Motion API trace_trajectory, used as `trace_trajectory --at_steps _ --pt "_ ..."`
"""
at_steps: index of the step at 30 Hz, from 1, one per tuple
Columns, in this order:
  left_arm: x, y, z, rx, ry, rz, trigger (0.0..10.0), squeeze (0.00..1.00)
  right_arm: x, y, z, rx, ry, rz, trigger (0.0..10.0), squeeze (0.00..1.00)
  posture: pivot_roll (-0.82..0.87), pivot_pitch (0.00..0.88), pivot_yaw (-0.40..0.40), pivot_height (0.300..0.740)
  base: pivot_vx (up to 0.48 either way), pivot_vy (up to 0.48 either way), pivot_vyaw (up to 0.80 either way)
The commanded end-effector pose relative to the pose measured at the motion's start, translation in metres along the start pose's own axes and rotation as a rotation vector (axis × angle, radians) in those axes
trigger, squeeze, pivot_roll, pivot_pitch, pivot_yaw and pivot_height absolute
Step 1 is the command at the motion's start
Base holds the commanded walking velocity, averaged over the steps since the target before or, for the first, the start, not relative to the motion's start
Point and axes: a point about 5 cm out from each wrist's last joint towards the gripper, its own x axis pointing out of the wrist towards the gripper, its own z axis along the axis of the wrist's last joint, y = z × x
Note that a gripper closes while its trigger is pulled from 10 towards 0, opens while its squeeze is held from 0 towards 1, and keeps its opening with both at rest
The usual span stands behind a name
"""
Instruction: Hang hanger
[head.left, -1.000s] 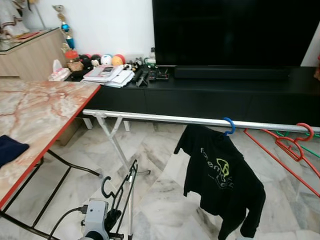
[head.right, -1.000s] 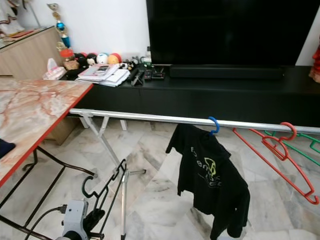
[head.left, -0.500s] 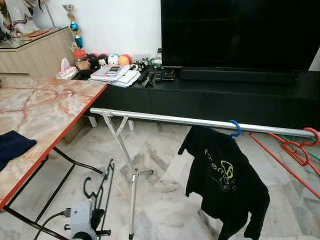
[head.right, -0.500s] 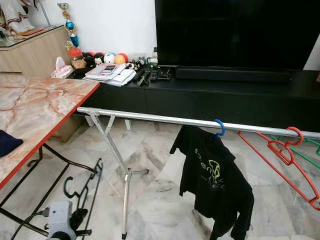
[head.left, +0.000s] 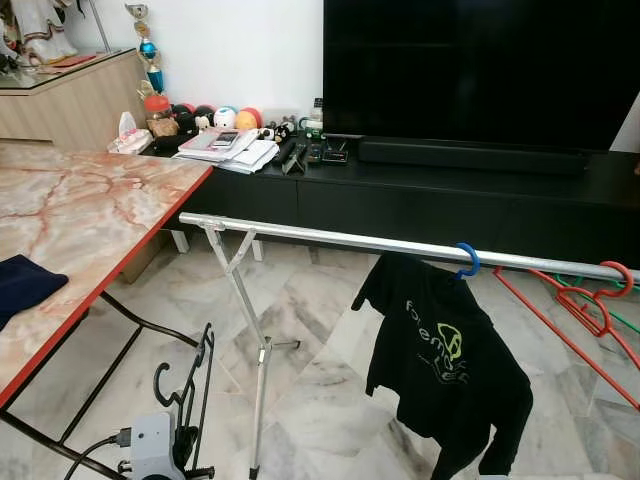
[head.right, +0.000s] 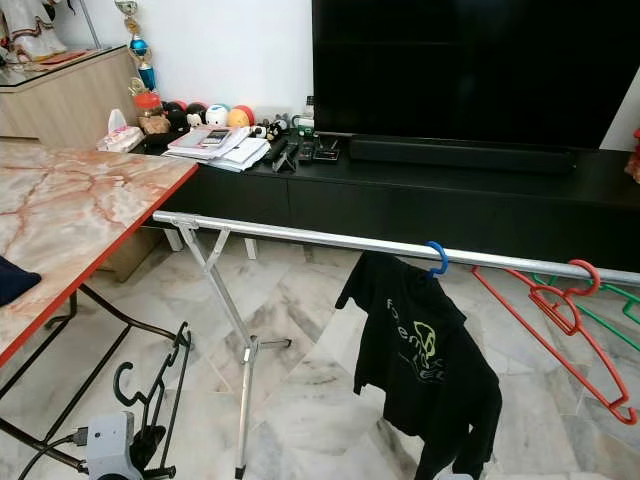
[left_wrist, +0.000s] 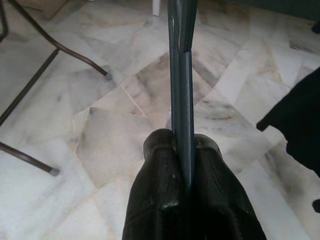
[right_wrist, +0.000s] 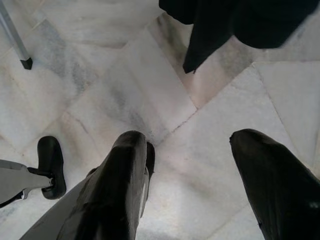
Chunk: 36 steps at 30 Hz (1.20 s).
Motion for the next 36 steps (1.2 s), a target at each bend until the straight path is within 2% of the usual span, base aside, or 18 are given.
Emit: trace_trajectory --at_steps 1,21,28,36 --pt "0.002 -0.001 0.001 0.004 -0.008 -0.008 10.0 0.00 0.000 0.001 -0.003 -0.002 0.007 0.001 10.0 0.00 -0.02 0.000 0.013 0.740 0.000 -0.296 0.00" --pt "0.005 -0.011 0.002 0.024 -0.012 -0.059 10.0 0.00 -0.001 0.002 -0.005 -0.050 0.015 0.016 10.0 0.00 -0.01 0.000 0.014 0.740 0.000 -0.296 0.00" --pt "0.006 -0.012 0.005 0.031 -0.029 -0.062 10.0 0.00 0.000 0.002 -0.004 -0.067 0.016 0.018 10.0 0.00 -0.01 0.000 0.011 0.740 0.000 0.000 0.00" --pt "0.007 -0.022 0.008 0.042 -0.032 -0.125 10.0 0.00 0.000 0.002 -0.003 -0.075 0.015 0.023 10.0 0.00 -0.01 0.000 0.014 0.740 0.000 0.000 0.00"
